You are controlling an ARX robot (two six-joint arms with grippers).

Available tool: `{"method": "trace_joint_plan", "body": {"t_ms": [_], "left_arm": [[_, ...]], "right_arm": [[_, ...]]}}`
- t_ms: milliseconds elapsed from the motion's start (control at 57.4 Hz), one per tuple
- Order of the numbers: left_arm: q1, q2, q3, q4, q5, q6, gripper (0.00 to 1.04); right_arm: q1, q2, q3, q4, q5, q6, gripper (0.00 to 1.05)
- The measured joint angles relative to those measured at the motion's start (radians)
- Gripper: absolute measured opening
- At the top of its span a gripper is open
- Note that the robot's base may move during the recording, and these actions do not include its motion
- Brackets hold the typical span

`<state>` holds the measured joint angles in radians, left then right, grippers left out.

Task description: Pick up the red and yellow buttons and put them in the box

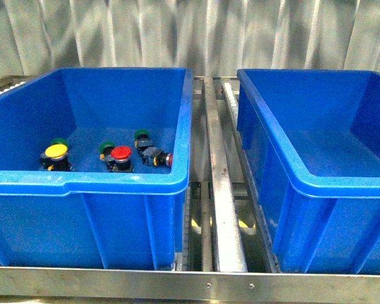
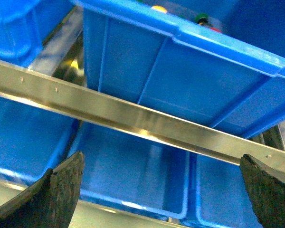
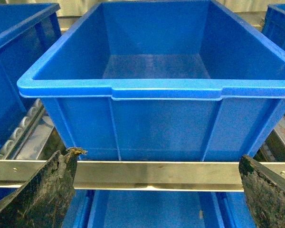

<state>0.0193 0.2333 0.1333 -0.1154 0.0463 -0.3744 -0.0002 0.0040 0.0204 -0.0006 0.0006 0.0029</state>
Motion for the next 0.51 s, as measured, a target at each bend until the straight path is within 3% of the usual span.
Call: {"method": "trace_joint_plan", "body": {"t_ms": [262,506], "left_arm": [[-0.063,0.381,0.231,0.309,-0.042,-0.019,0.97],[-0.138,0.728,0.46,0.443,-0.137,0.076,0.97]], "right_arm": [[0.0,0.0,0.0,0.0,0.0,0.0,0.99],[0.0,0.0,0.0,0.0,0.0,0.0,0.99]]}}
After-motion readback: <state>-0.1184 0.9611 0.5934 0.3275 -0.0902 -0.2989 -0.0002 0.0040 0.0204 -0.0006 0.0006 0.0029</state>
